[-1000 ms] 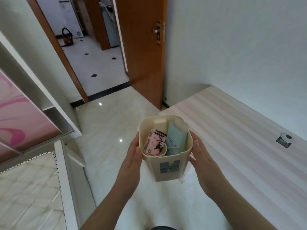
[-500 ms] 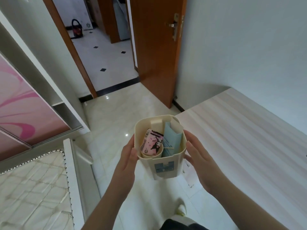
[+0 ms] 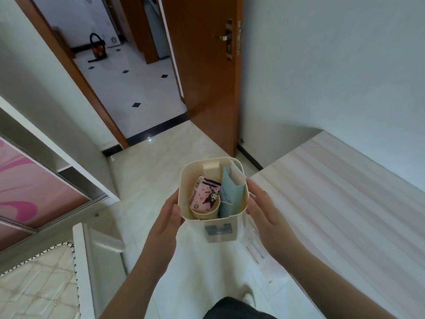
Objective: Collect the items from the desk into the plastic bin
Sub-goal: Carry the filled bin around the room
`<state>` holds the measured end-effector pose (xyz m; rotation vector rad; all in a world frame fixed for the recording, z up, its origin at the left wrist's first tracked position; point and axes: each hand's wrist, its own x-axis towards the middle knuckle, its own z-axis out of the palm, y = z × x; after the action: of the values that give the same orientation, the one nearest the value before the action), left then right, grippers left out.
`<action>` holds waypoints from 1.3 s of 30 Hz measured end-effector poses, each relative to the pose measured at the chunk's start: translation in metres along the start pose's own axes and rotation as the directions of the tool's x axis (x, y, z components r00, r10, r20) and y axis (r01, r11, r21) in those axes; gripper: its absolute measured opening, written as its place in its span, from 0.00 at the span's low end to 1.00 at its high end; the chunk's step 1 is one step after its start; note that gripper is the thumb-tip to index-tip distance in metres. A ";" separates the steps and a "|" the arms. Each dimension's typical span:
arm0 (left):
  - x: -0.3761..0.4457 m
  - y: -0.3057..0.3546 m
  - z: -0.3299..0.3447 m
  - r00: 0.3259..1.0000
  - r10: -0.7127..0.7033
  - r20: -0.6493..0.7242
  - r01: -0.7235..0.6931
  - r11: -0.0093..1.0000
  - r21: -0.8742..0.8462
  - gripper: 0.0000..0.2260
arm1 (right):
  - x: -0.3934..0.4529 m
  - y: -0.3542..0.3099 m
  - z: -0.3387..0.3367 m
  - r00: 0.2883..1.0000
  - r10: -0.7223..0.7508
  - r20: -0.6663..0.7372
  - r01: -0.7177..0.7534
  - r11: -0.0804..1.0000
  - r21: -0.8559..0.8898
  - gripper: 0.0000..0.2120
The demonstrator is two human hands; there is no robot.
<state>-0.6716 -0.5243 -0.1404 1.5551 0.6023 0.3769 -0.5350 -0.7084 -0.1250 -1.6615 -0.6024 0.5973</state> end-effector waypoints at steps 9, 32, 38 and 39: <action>0.056 0.011 -0.003 1.000 0.002 -0.009 -0.002 1.000 -0.008 0.26 | 0.071 0.002 -0.018 0.992 -0.002 0.123 -0.022 0.981 0.191 0.18; 0.250 0.012 -0.216 0.999 -0.029 0.022 0.031 0.996 -0.082 0.23 | 0.291 -0.046 0.165 0.990 0.035 0.134 -0.050 0.993 0.111 0.18; 0.289 0.019 -0.239 0.998 -0.037 0.052 0.040 0.998 -0.047 0.16 | 0.324 -0.047 0.185 0.994 0.081 0.079 -0.090 0.988 0.123 0.17; 0.296 0.019 -0.239 0.997 -0.038 0.065 0.040 0.998 -0.044 0.16 | 0.329 -0.047 0.184 0.994 0.082 0.067 -0.090 0.988 0.124 0.17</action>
<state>-0.5691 -0.1573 -0.1375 1.5044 0.5695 0.3077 -0.4215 -0.3454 -0.1276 -1.5595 -0.5286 0.7375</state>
